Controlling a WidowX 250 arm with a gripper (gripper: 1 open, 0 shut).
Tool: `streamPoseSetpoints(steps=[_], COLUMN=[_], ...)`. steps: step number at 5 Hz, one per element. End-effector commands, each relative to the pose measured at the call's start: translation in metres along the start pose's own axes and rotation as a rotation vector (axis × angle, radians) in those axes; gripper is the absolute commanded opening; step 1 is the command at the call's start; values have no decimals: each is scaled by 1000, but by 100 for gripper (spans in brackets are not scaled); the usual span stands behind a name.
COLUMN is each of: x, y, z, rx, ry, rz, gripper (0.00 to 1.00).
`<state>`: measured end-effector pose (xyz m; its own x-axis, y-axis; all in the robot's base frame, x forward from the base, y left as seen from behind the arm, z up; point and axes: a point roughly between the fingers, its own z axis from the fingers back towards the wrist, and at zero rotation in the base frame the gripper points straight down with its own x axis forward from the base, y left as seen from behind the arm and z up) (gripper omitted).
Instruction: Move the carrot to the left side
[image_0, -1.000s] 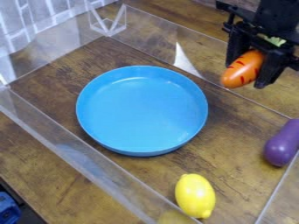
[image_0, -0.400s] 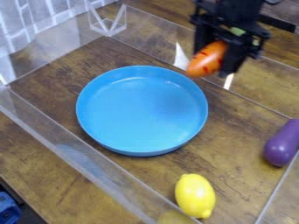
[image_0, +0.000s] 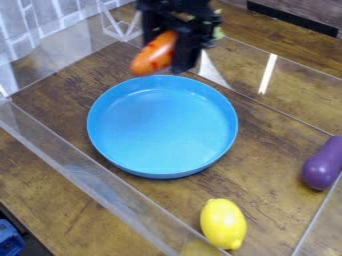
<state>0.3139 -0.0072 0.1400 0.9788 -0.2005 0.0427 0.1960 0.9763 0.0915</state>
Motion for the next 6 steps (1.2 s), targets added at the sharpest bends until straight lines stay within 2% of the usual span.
streamPoseSetpoints(steps=[1,2,3,4,5,6], x=[-25,-52,-67,-64,-56,-59], y=[24,37,49,52,53,50], z=[16,6,-5,-27,-40,-33], rx=[16,19,22,38,39,17], ry=[-66,-52,-45,-39,-45,-72], rz=[42,107,167,216,271,263], gripper=[0,0,0,0,0,0])
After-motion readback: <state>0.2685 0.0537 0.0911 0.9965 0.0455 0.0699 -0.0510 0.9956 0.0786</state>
